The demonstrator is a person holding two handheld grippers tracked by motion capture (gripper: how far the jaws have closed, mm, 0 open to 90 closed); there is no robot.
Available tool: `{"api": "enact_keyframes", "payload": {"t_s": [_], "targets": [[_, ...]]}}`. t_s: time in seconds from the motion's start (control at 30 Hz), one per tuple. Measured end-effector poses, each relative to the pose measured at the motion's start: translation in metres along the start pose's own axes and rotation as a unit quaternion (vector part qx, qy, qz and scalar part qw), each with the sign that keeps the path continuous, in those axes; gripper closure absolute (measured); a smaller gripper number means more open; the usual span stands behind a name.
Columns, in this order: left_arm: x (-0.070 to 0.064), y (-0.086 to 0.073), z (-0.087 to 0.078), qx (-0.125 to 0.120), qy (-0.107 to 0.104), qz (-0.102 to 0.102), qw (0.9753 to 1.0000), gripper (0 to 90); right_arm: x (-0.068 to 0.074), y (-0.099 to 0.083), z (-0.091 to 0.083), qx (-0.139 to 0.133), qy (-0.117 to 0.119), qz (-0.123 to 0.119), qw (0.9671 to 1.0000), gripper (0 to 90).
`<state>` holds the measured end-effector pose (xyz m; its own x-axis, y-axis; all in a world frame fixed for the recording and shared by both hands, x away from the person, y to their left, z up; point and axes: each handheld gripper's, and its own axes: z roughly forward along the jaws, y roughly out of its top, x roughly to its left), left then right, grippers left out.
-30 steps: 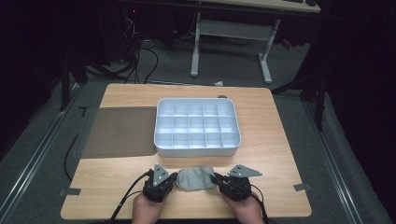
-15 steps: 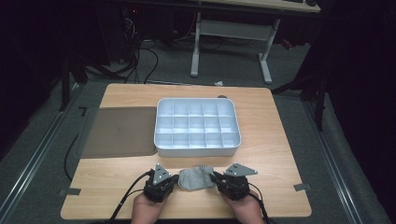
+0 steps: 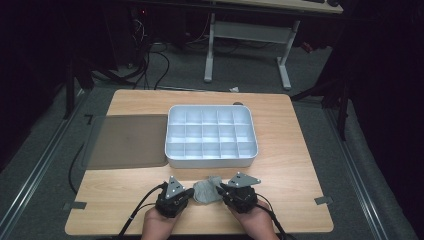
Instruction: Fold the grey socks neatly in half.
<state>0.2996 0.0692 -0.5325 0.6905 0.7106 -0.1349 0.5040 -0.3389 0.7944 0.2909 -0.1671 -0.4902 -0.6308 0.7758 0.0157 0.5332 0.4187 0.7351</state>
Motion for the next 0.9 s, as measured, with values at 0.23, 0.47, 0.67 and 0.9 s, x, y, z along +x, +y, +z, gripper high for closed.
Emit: {"api": "enact_keyframes", "payload": {"t_s": [0.23,0.47,0.67,0.9], "targets": [[0.000,0.000,0.000,0.000,-0.003,0.001,1.0000,88.3,0.011,0.008,0.011,0.014,0.003,-0.019,0.9997,80.6],[0.000,0.000,0.000,0.000,-0.005,0.003,1.0000,87.9,0.018,0.009,0.026,0.028,0.001,-0.032,0.9991,79.9],[-0.001,0.000,0.000,0.001,-0.007,0.005,1.0000,87.0,0.021,0.012,0.031,0.021,0.016,-0.029,0.9992,72.3],[-0.001,0.000,0.000,0.002,-0.007,0.008,0.9999,86.1,0.022,0.025,0.004,-0.027,0.002,-0.028,0.9992,69.0]]}}
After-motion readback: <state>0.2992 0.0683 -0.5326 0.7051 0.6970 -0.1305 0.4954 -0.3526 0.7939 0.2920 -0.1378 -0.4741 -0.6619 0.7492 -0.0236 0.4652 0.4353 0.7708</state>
